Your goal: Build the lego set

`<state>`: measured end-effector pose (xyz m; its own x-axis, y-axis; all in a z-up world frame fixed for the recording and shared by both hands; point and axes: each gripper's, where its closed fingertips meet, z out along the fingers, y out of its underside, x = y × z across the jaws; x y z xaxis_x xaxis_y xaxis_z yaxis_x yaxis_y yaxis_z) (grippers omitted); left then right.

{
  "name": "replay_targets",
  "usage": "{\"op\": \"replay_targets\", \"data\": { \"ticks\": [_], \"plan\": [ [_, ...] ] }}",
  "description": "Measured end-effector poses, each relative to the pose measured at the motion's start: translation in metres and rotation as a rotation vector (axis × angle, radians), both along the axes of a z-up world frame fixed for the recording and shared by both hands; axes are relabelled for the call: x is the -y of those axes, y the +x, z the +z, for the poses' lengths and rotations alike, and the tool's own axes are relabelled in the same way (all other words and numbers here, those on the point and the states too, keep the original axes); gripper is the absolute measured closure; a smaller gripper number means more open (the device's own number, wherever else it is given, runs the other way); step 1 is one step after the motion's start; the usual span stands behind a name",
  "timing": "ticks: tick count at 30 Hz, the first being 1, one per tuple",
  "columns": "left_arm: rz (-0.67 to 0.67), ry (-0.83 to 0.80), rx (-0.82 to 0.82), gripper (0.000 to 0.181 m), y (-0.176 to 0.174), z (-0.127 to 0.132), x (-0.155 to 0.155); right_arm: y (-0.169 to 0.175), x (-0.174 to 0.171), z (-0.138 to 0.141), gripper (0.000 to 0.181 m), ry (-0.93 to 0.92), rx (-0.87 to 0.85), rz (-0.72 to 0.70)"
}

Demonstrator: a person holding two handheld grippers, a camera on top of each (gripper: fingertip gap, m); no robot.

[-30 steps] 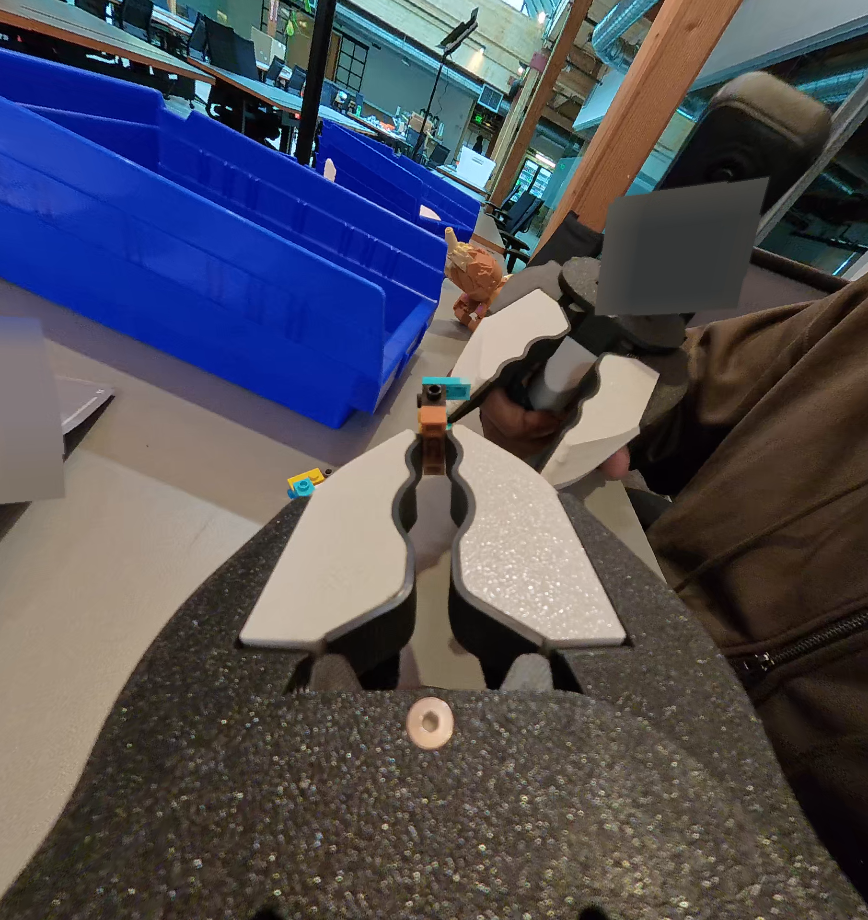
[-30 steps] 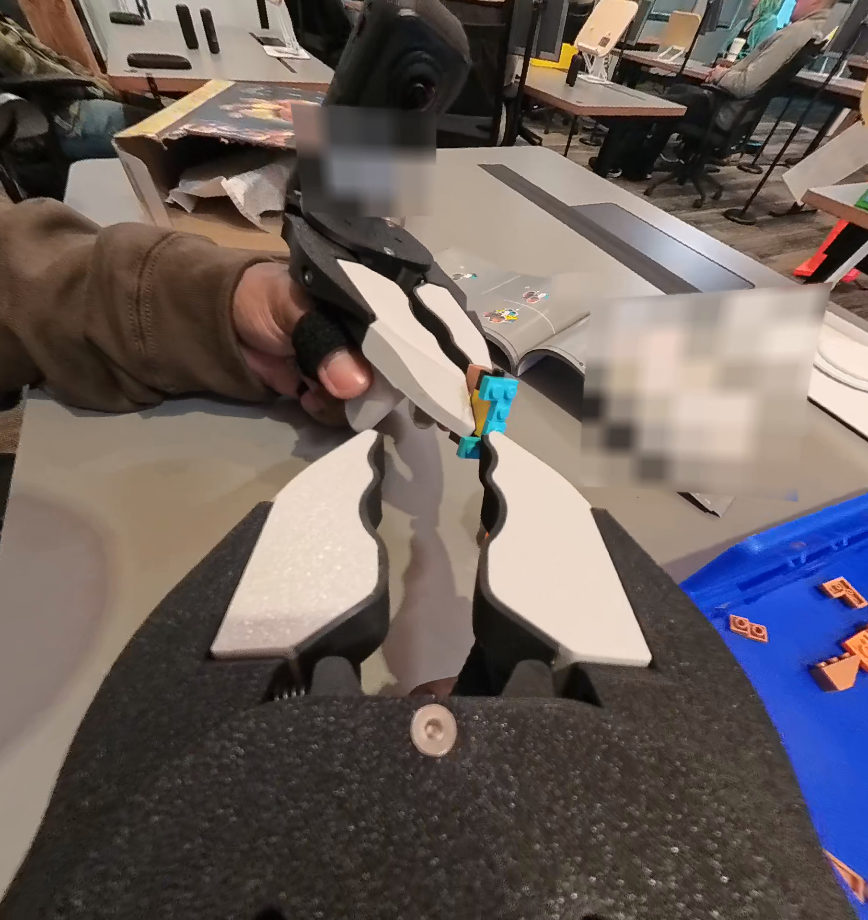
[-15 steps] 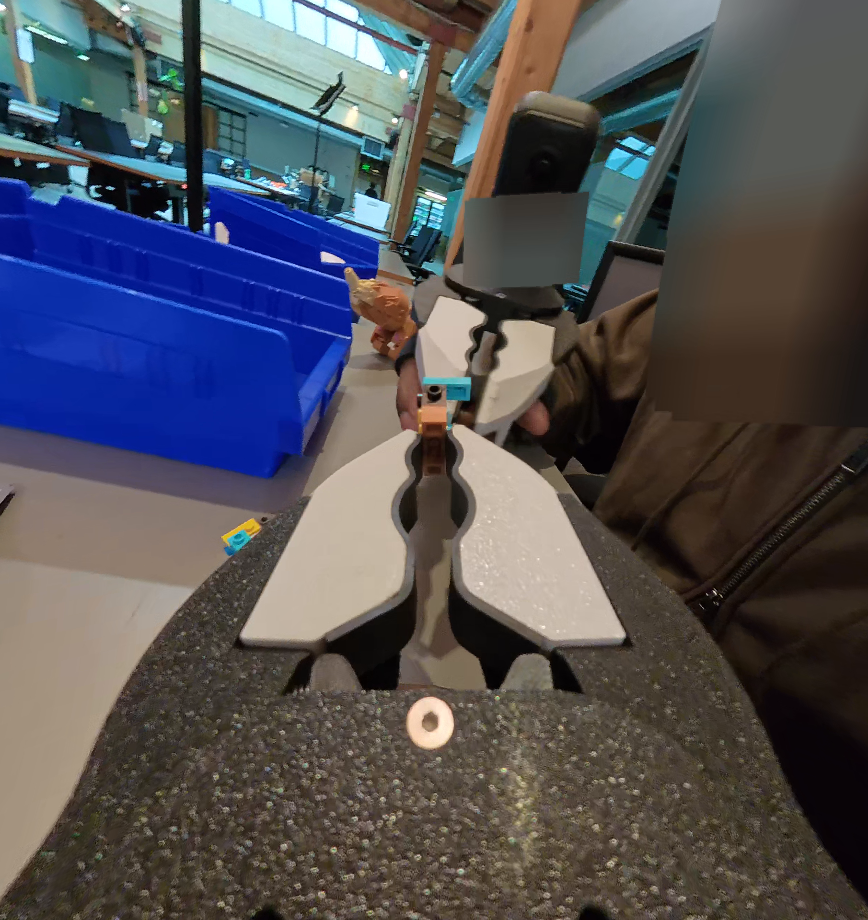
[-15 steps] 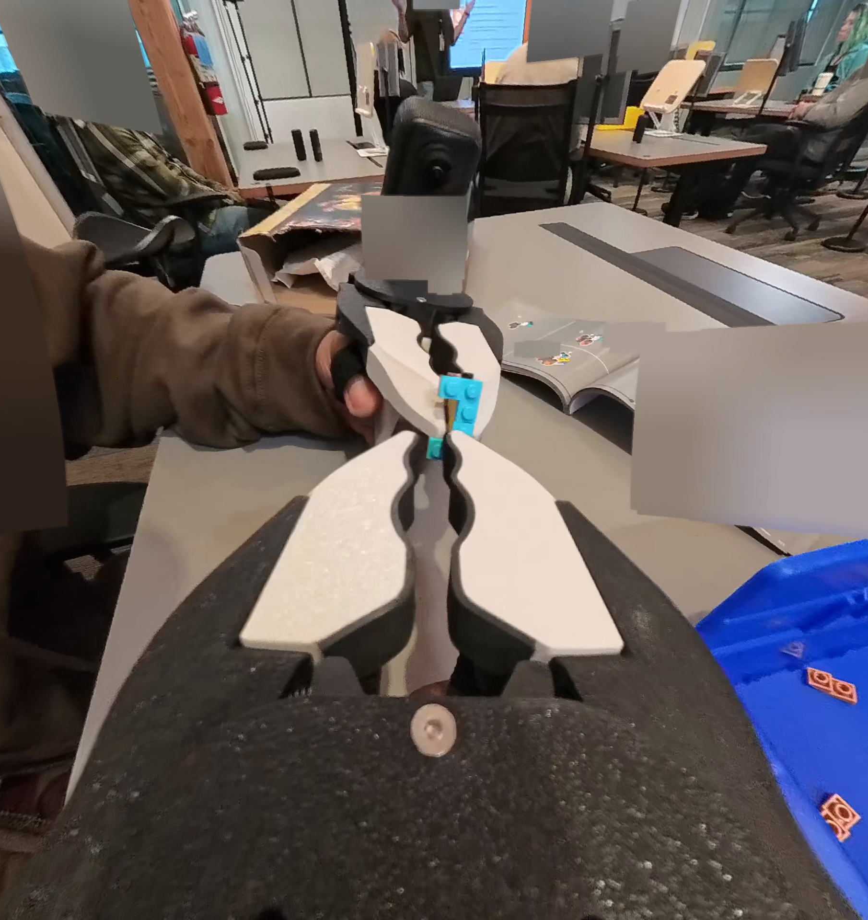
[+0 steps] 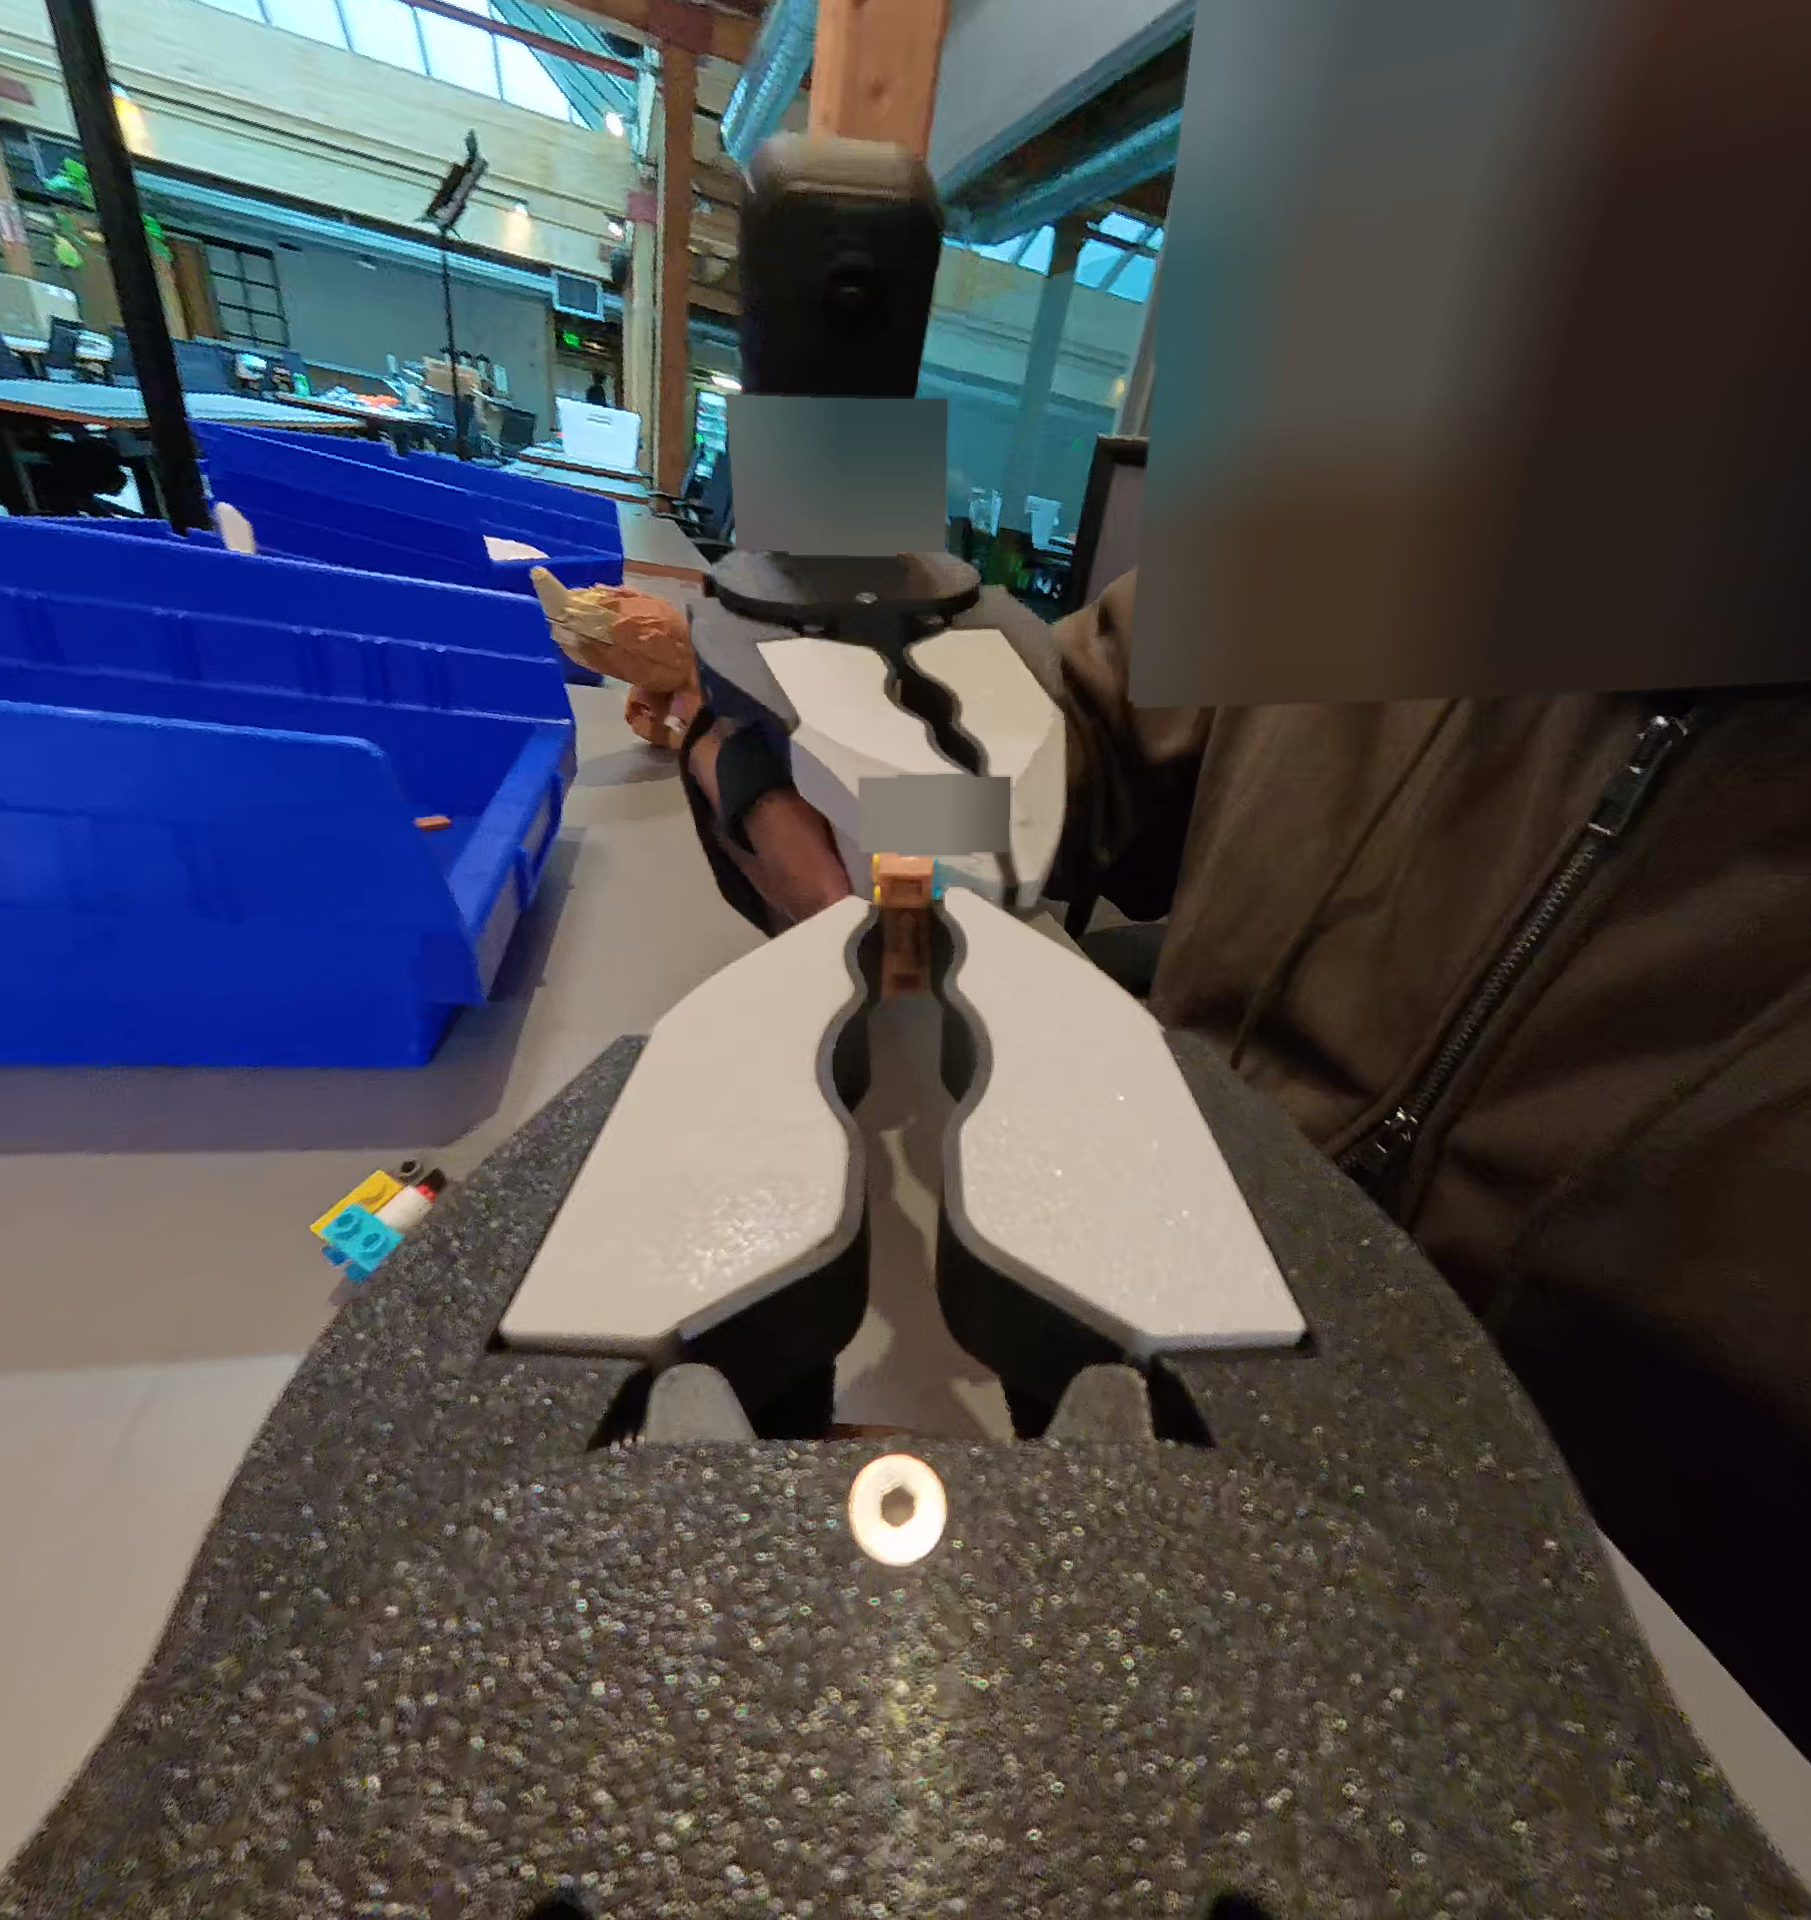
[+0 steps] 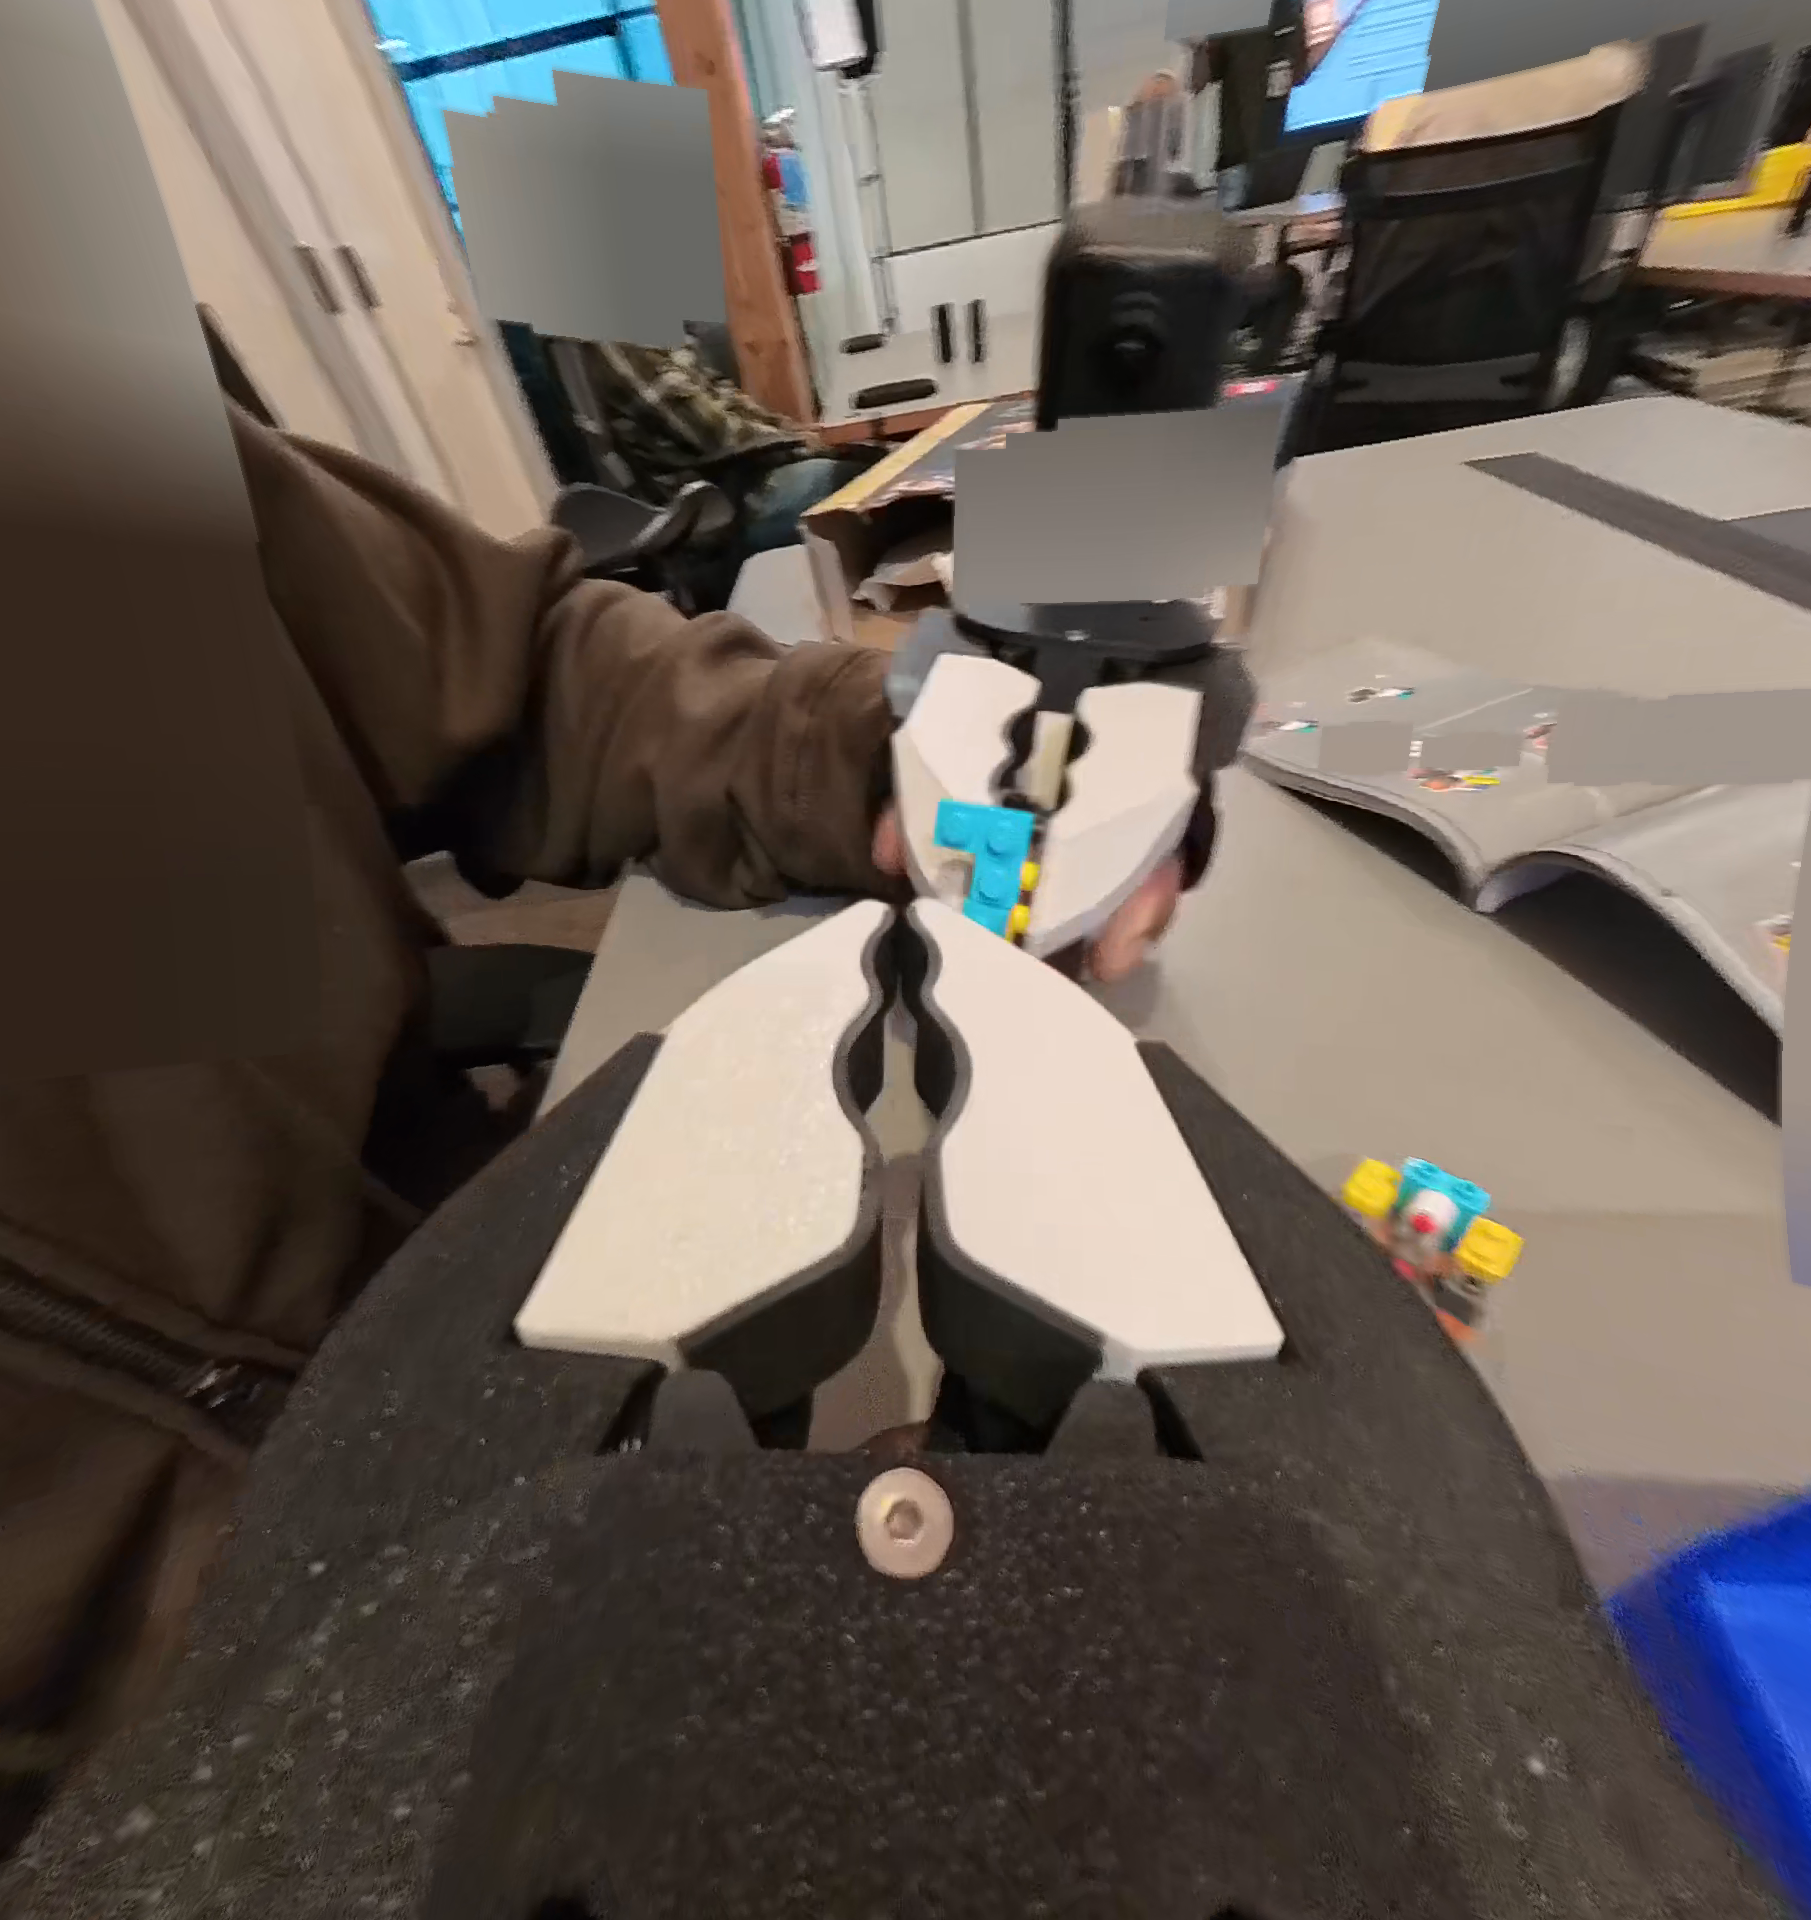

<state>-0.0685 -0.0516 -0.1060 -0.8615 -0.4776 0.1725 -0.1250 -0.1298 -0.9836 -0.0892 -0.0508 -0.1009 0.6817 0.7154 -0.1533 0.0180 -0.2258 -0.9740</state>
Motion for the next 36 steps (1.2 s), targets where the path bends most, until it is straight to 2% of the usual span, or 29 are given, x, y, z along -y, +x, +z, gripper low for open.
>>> {"op": "replay_targets", "data": {
  "ticks": [4, 9, 16, 22, 36],
  "plan": [
    [-0.021, -0.027, 0.008, 0.173, -0.002, 0.003, 0.001, -0.006, 0.0, 0.004, 0.181, 0.011, -0.029, 0.01],
    [-0.116, -0.036, 0.043, 0.173, -0.015, 0.006, 0.012, -0.014, 0.015, 0.009, 0.181, -0.026, -0.138, 0.157],
    [-0.21, -0.012, 0.094, 0.173, -0.03, 0.006, 0.025, -0.028, 0.031, 0.01, 0.181, -0.031, -0.186, 0.311],
    [-0.229, -0.038, 0.101, 0.173, -0.032, 0.009, 0.027, -0.024, 0.031, 0.013, 0.181, -0.056, -0.26, 0.34],
    [-0.225, -0.004, 0.086, 0.174, -0.032, 0.005, 0.029, -0.023, 0.031, 0.008, 0.181, -0.074, -0.249, 0.349]
  ]
}}
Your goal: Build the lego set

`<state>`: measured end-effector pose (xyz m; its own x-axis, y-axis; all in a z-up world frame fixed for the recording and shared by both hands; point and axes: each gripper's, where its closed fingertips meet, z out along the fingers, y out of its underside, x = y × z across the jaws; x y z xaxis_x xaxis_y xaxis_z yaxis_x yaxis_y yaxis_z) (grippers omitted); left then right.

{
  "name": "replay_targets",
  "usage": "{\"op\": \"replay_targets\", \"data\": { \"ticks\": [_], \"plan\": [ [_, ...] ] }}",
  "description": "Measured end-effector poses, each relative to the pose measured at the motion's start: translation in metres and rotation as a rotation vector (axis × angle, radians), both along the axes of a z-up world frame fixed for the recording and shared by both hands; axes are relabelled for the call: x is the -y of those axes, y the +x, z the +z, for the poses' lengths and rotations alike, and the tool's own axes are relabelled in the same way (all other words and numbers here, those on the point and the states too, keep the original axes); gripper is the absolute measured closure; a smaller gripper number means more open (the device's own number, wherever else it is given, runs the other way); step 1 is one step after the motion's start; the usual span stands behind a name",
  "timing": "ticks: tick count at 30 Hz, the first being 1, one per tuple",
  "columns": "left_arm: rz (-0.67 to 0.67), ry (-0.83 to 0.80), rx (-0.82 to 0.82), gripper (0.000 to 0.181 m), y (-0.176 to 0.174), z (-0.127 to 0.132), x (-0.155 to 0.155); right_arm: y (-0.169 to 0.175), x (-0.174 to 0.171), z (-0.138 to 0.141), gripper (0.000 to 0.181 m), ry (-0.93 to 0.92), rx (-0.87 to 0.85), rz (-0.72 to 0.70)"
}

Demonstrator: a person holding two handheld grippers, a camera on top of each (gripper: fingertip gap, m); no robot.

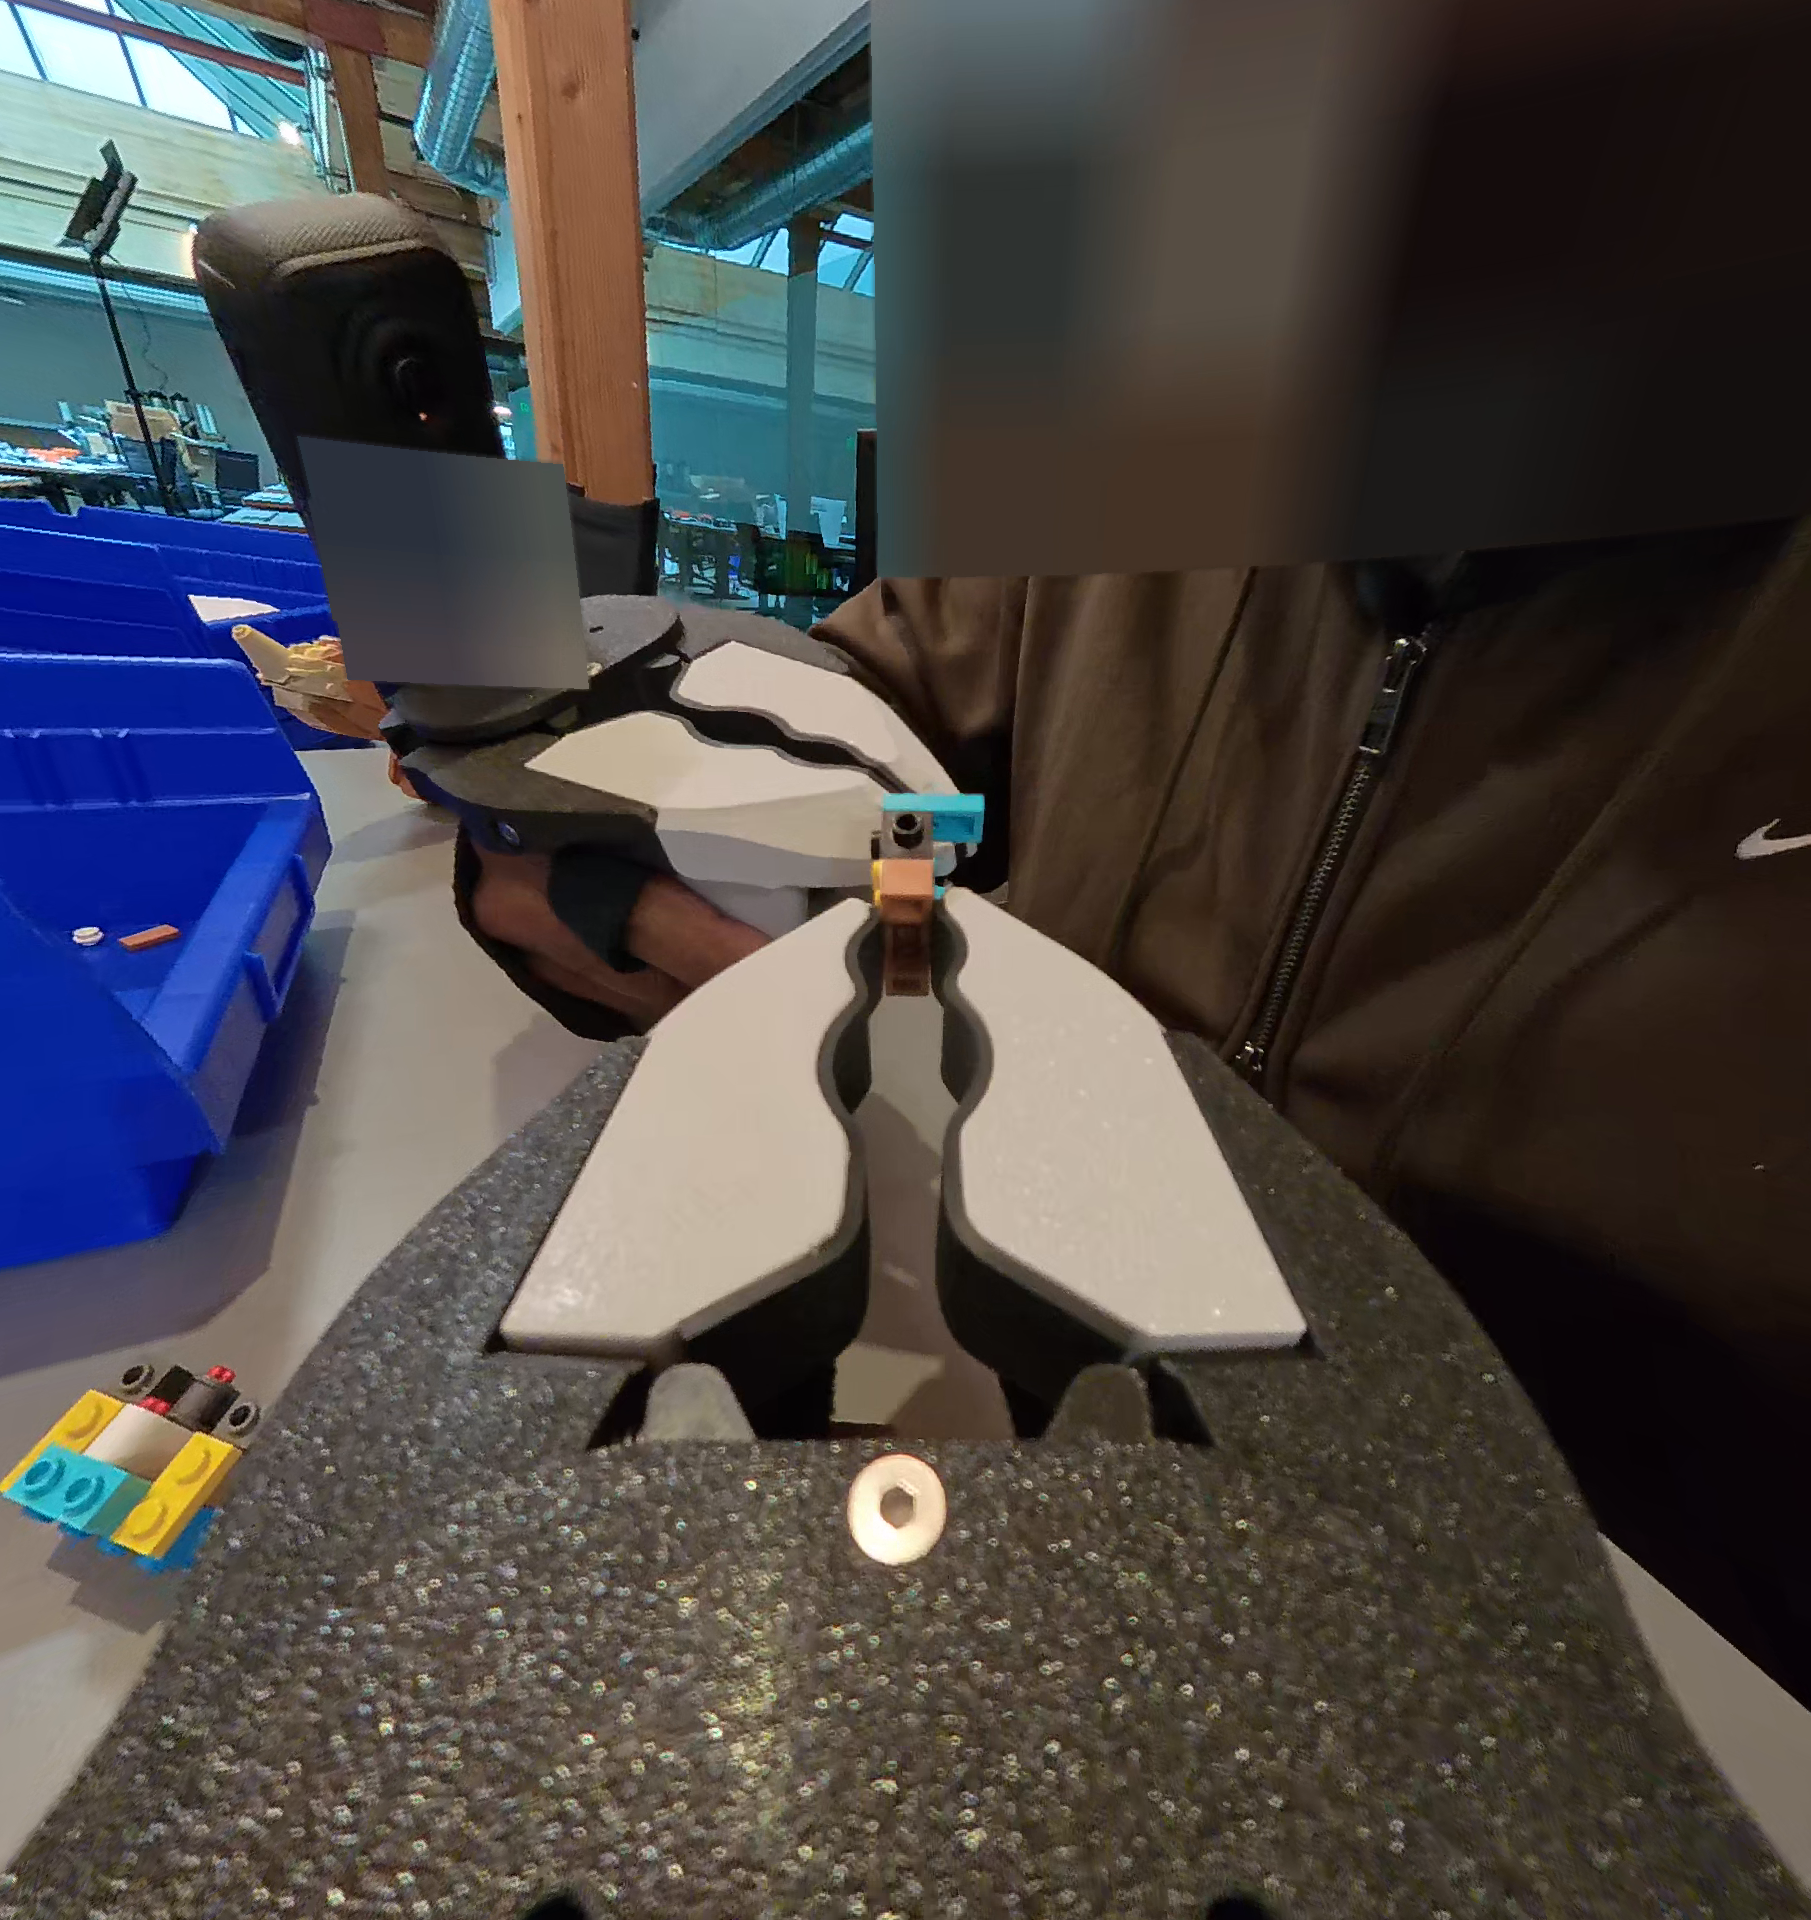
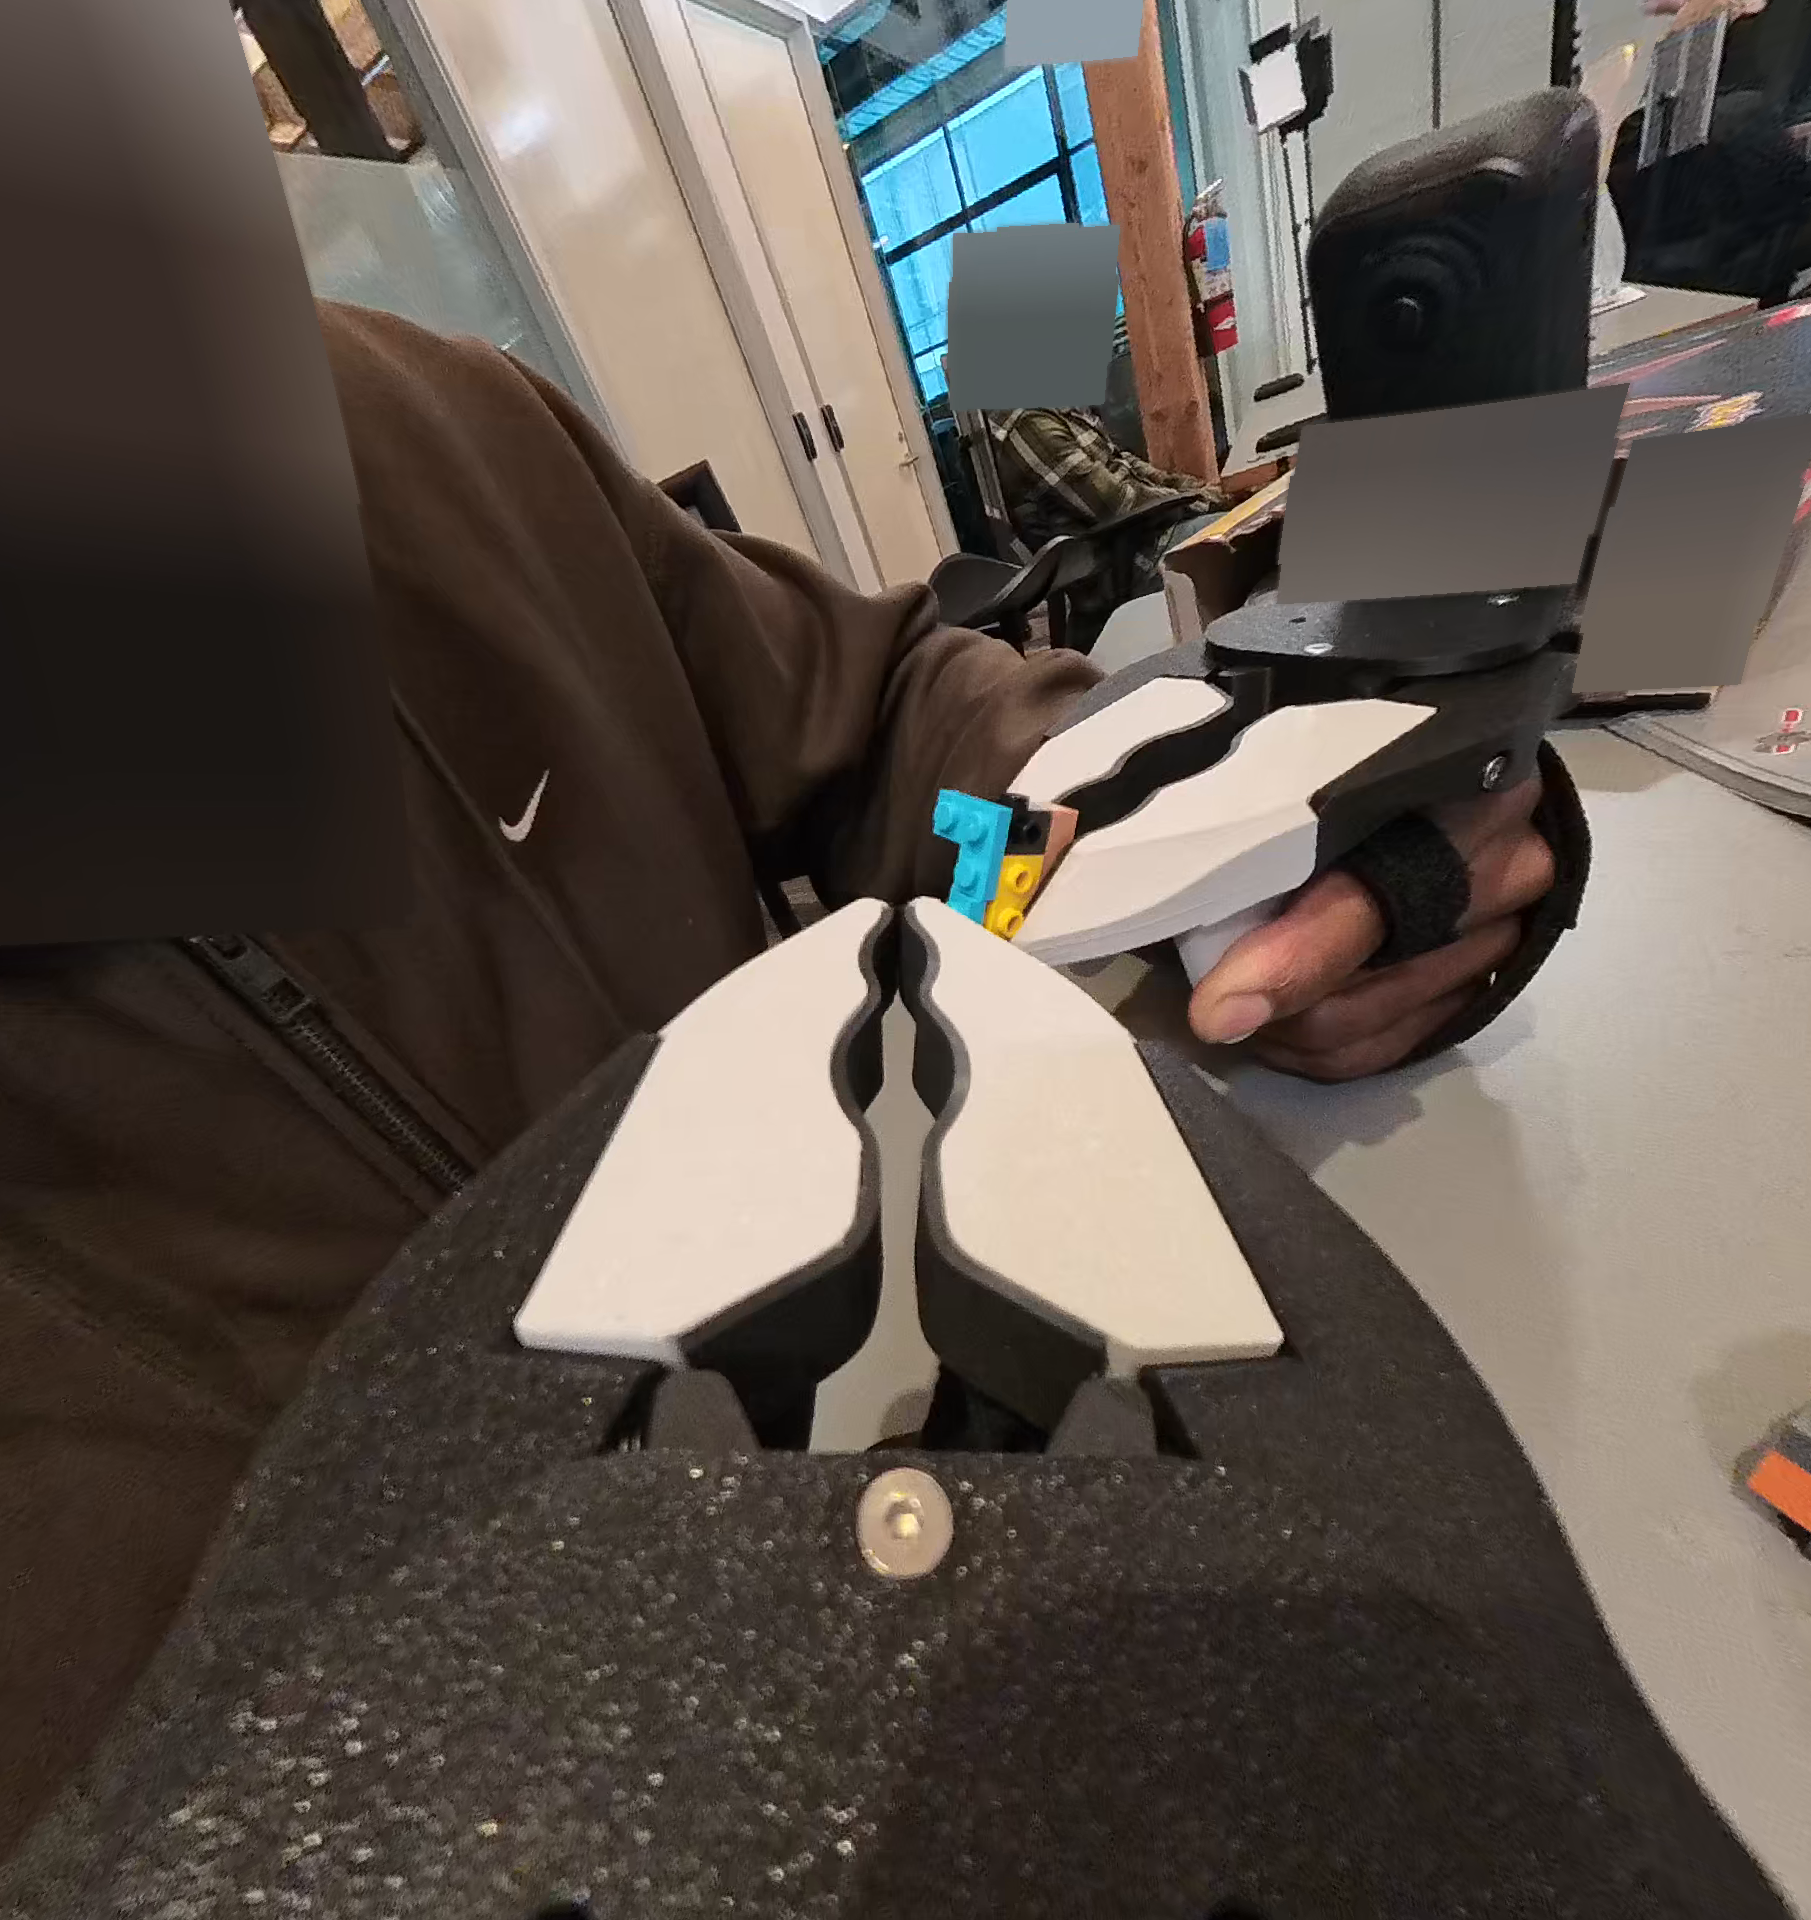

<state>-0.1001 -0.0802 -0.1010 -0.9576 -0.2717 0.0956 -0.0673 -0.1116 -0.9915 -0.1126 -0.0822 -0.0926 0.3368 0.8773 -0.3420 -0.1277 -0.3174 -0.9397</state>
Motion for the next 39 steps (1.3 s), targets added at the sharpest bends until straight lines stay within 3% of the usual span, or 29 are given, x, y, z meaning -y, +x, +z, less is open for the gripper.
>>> {"op": "replay_targets", "data": {
  "ticks": [13, 19, 24, 29, 39],
  "plan": [
    [-0.01, 0.019, 0.017, 0.173, -0.003, -0.001, 0.003, -0.002, 0.001, 0.0, 0.181, -0.019, -0.042, 0.028],
    [0.159, -0.064, -0.038, 0.173, 0.023, 0.006, -0.019, 0.028, -0.017, 0.018, 0.181, 0.074, -0.054, -0.179],
    [0.213, -0.052, -0.095, 0.173, 0.033, 0.001, -0.023, 0.055, -0.033, 0.015, 0.181, 0.158, 0.083, -0.388],
    [0.236, -0.06, -0.115, 0.173, 0.037, 0.0, -0.026, 0.047, -0.036, 0.001, 0.181, 0.155, 0.182, -0.394],
    [0.329, -0.058, -0.106, 0.173, 0.046, 0.002, -0.035, 0.055, -0.04, 0.002, 0.181, 0.146, 0.184, -0.448]
  ]
}}
